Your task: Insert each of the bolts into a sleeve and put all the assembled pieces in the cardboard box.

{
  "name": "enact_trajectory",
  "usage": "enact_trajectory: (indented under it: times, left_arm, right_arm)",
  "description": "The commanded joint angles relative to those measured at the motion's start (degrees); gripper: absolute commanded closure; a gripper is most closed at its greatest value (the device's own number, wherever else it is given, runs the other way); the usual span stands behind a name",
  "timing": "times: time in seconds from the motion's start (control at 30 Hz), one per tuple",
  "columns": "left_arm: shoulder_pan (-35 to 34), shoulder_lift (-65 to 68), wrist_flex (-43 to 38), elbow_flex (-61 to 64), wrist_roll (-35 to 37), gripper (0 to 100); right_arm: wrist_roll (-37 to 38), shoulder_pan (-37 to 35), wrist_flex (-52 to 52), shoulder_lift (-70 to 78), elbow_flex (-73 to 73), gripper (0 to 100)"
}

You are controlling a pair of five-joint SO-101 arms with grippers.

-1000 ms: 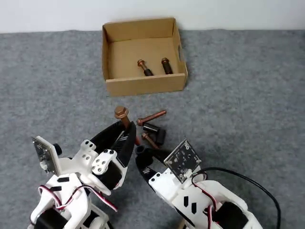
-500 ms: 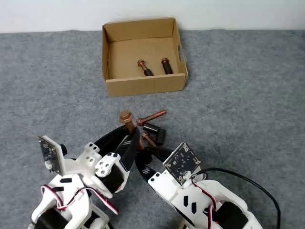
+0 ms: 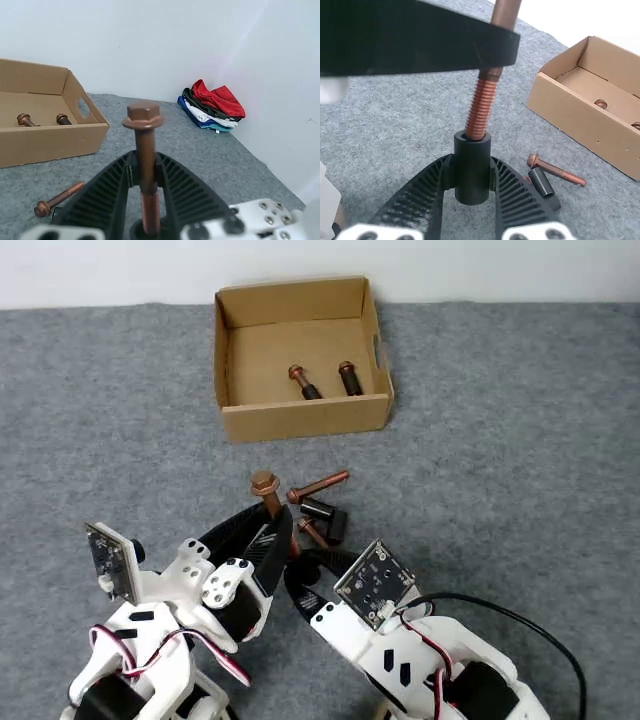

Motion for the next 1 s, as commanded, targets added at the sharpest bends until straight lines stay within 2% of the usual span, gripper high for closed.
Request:
enact_trajectory:
  times: [0.0,0.97]
  left_arm:
    - [0.3,0.6,0.0,0.1,-0.1,100]
    - [0.1,0.2,0.0,-0.6,-0.4,100]
  right_arm:
    - [0.6,1.1,-1.7,-0.1,-5.5,99.1]
    - [0.7,2.5,-1.7,-0.1,-5.6,99.1]
